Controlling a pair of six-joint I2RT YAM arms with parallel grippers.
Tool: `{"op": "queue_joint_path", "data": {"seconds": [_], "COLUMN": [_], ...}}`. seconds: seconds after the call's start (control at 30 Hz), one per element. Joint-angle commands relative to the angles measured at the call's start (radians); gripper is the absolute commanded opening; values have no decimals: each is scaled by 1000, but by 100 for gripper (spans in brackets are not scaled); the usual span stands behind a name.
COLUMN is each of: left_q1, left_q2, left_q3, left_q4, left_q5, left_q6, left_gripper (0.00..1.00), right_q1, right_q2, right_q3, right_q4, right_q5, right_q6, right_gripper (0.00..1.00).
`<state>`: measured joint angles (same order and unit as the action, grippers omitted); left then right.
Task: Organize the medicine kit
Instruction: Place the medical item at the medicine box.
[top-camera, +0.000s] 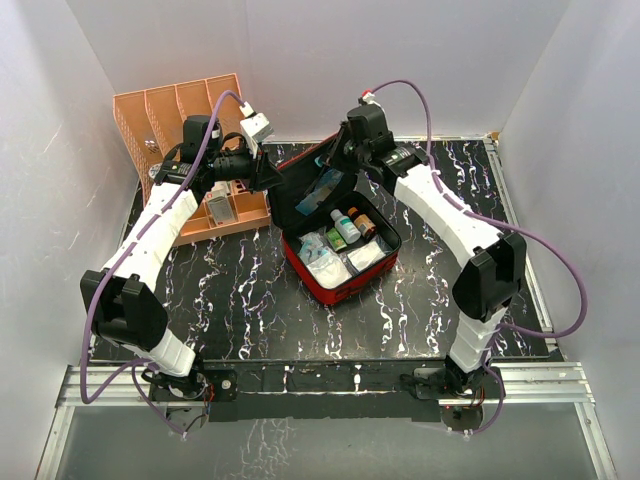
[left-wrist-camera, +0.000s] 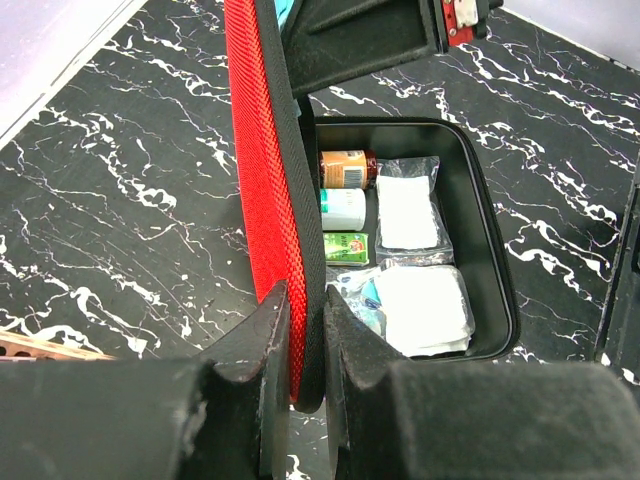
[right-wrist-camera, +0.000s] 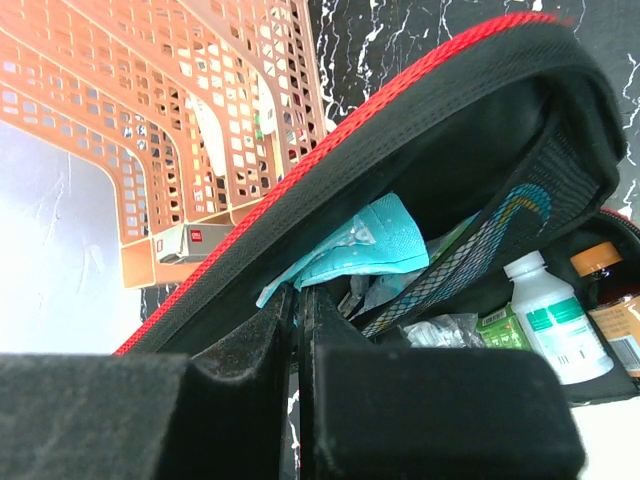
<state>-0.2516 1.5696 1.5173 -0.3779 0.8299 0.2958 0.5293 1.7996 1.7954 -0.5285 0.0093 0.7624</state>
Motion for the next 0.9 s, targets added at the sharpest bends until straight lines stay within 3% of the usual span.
{"op": "queue_joint_path", "data": {"seconds": [0.0,0.23,0.47,0.67,0.87], "left_q1": [-9,-9,-9,-8,-8], "left_q2": [-13,-11,-12,-17,-17], "left_q3": [-25,-26,-27,-29,-29], "left_q4": [-97,-99,-99,-108,-107], "left_q5": [12,14,15,20,27], "left_q6": [2,1,0,5,3], "left_gripper": [0,0,0,0,0], "right_q1": [34,61,60,66,67], "right_q2": [32,50,53,-26,-101], "right_q3": [120,163,151,76,20], "right_q4": [-43,-223,-269,-130,-37], "right_q5": [27,101,127,148,159], "right_q6": [12,23,41,32,2], "right_gripper": [0,0,0,28,33]}}
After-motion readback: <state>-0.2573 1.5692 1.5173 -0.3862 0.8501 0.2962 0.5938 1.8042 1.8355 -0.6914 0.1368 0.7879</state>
